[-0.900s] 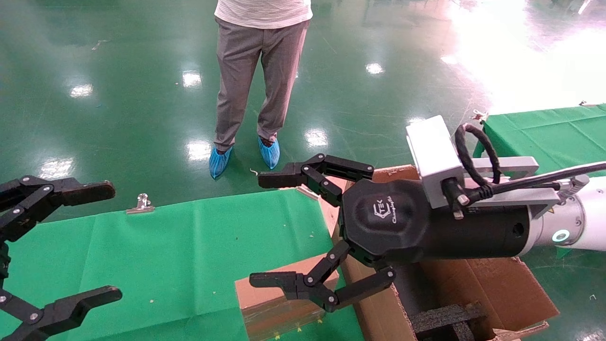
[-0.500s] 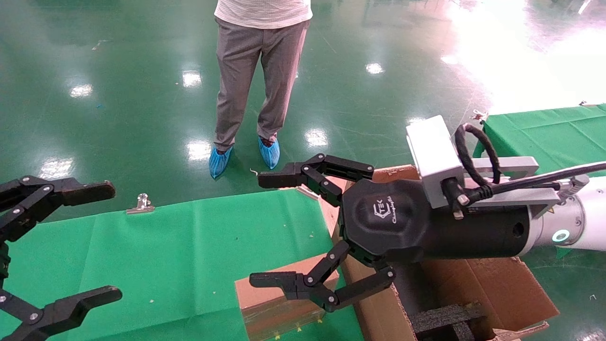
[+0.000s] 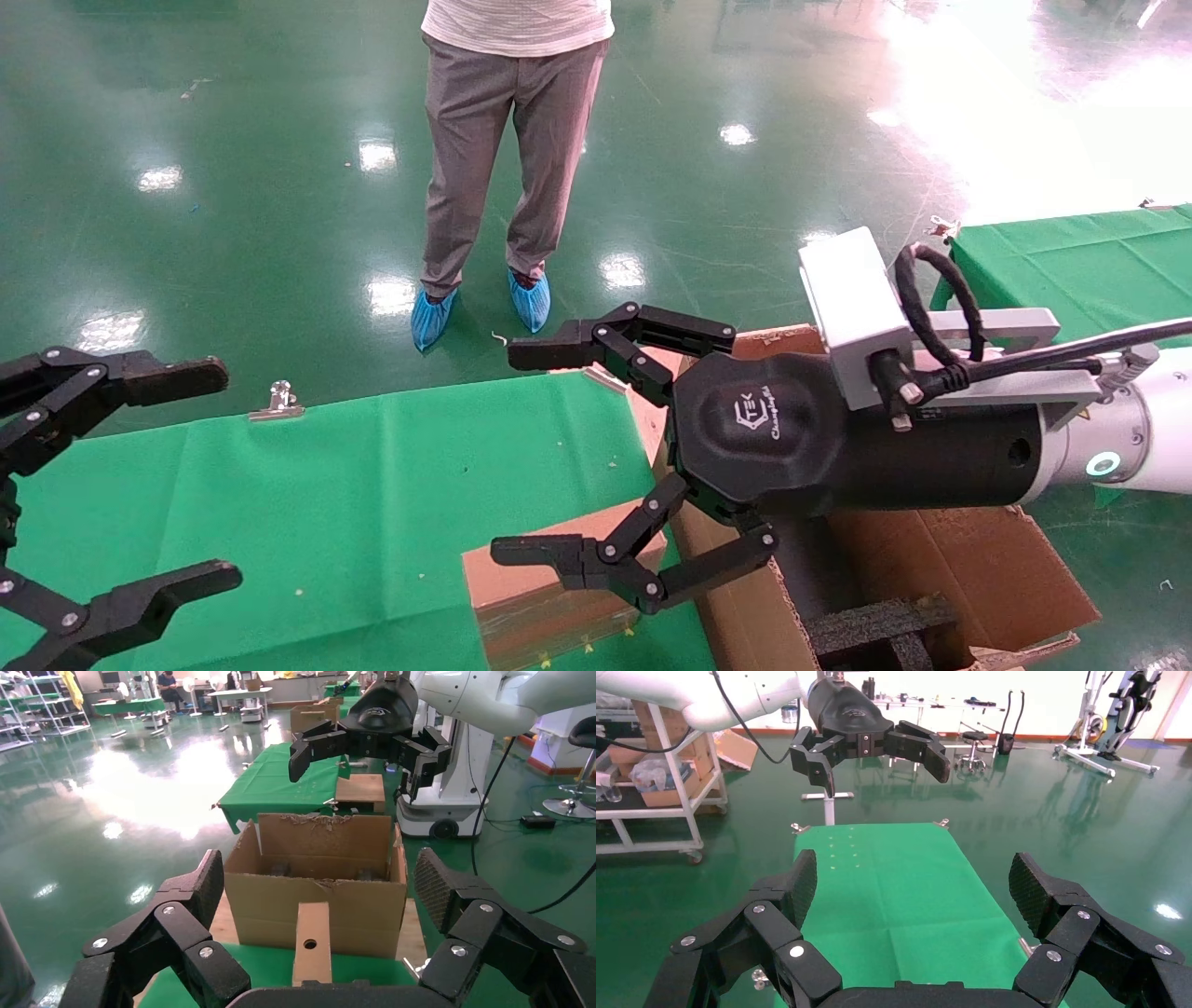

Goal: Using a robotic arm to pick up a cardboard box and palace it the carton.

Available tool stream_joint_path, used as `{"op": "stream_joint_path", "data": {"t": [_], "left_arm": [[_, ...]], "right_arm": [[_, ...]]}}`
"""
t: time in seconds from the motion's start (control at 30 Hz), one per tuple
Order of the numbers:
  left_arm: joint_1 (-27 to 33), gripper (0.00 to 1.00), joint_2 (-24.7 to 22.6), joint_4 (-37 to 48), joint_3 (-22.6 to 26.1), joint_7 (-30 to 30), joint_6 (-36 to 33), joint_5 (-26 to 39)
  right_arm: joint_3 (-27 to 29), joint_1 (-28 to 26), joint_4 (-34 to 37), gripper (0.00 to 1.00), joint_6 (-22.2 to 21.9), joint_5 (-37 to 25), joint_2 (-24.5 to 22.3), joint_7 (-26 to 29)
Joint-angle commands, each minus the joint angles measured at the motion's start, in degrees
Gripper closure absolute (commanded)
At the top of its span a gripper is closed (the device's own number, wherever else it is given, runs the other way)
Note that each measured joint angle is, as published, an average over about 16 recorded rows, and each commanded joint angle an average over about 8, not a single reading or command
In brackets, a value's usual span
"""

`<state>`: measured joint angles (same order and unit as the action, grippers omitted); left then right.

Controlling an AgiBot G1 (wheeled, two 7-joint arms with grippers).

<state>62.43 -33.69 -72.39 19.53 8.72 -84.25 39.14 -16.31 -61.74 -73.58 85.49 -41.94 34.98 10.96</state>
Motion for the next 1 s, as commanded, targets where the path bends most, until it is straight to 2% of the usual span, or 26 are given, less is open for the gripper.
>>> {"op": "stream_joint_path", "data": {"t": [0.03,0.37,0.53,0.7,1.0], "left_arm": [[0.0,1.00,0.0,0.0,0.0,0.0,0.0,0.0],[0.0,1.00,0.0,0.0,0.0,0.0,0.0,0.0],[0.0,1.00,0.0,0.0,0.0,0.0,0.0,0.0],[0.0,1.00,0.0,0.0,0.0,0.0,0.0,0.0],[0.0,1.00,0.0,0.0,0.0,0.0,0.0,0.0]], "right_arm": [[0.0,0.0,0.0,0.00,0.0,0.0,0.0,0.0],[0.0,0.0,-0.1,0.00,0.0,-0.2,0.0,-0.1],[-1.3,-2.1,-0.6,0.00,1.2,-2.8,-0.2,0.3],[-5.6,-8.3,-0.6,0.00,4.1,-9.2,0.6,1.7],[-20.5,-21.9,2.5,0.00,5.8,-21.0,4.2,3.8]]}}
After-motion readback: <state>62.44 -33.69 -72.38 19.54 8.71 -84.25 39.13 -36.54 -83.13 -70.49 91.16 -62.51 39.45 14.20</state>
